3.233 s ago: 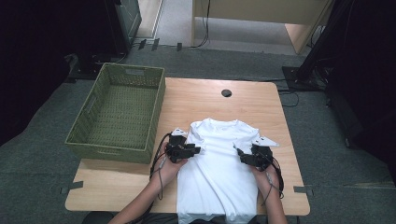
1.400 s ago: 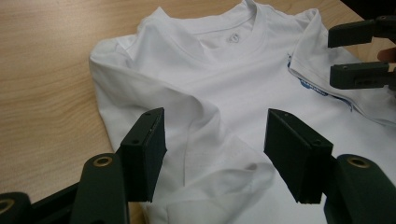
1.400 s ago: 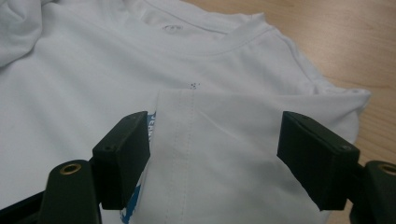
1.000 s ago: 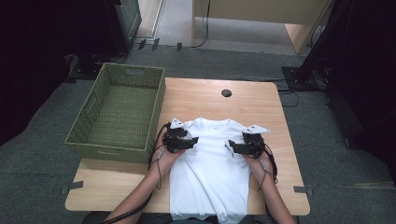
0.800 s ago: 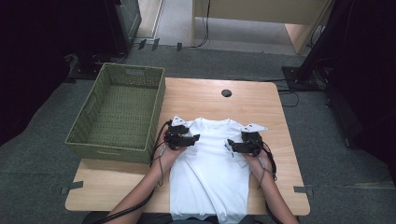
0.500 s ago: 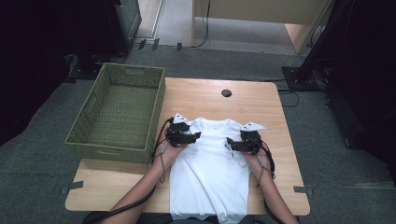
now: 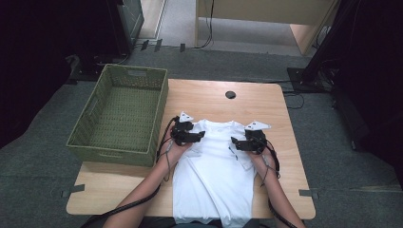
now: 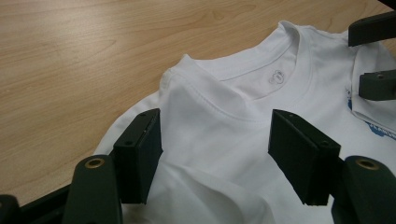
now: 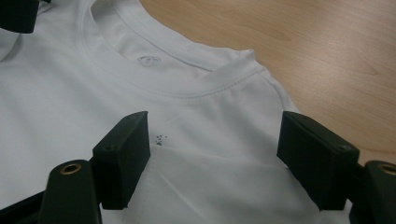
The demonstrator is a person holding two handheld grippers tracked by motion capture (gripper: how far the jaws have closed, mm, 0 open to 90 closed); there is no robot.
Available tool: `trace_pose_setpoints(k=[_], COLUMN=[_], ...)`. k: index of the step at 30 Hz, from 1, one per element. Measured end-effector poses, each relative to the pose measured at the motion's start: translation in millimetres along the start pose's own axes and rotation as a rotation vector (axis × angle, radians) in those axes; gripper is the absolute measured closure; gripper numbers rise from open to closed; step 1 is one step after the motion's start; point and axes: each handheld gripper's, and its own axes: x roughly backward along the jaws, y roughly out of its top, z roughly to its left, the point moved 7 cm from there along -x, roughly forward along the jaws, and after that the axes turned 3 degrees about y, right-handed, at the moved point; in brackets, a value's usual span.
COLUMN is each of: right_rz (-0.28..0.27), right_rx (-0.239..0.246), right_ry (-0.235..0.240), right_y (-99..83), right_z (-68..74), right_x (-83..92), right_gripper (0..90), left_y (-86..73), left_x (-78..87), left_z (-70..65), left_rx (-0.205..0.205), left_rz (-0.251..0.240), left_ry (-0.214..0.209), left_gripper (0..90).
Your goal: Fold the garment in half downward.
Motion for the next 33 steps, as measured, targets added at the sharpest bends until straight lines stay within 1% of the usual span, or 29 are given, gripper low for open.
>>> trace_pose_setpoints(k=[2, 6, 9, 10, 12, 13, 14, 18, 24, 26, 30, 33], right_rz=[-0.001, 0.004, 0.003, 0.003, -0.008, -0.012, -0.016, -0.021, -0.004, 0.006, 0.01, 0.009], right_rx=[0.0, -0.004, -0.007, -0.007, -0.014, -0.014, -0.014, -0.012, -0.018, -0.014, -0.018, -0.041], right_ry=[-0.002, -0.012, -0.018, -0.018, -0.016, -0.017, -0.021, -0.025, -0.02, -0.02, -0.021, -0.005], right_y=[0.5, 0.9, 2.0, 2.0, 4.3, 5.3, 6.9, 10.6, 11.5, 11.1, 11.4, 11.3], right_z=[-2.0, -8.1, -11.9, -11.9, -15.1, -16.0, -17.2, -20.1, -22.1, -22.1, -22.3, -22.4], right_x=[-0.7, -3.7, -5.5, -5.5, -5.6, -5.3, -5.4, -8.3, -17.1, -21.6, -22.5, -22.4], right_gripper=[25.8, 25.8, 25.8, 25.8, 25.8, 25.8, 25.8, 25.9, 26.2, 29.6, 29.7, 34.6], left_y=[1.4, 4.9, 7.1, 7.9, 9.8, 9.8, 9.5, 9.7, 9.9, 9.7, 9.7, 9.6], left_x=[-1.4, -6.9, -9.4, -10.7, -14.2, -15.6, -16.5, -18.6, -19.6, -19.4, -19.2, -19.3], left_z=[1.4, 6.4, 8.3, 9.4, 13.1, 14.5, 14.9, 16.5, 15.5, 15.5, 15.9, 15.8], left_rx=[-0.009, 0.006, 0.001, -0.01, 0.001, -0.004, -0.003, -0.021, -0.032, -0.034, -0.027, -0.03], left_rz=[0.003, 0.007, 0.003, 0.003, 0.003, 0.006, 0.008, 0.006, 0.01, 0.011, 0.01, 0.009], left_ry=[0.003, -0.005, -0.005, -0.004, -0.004, -0.004, -0.006, -0.011, -0.016, -0.022, -0.023, -0.01], left_gripper=[35.1, 34.9, 35.0, 35.0, 34.9, 34.9, 35.0, 35.1, 34.8, 34.8, 35.4, 36.7])
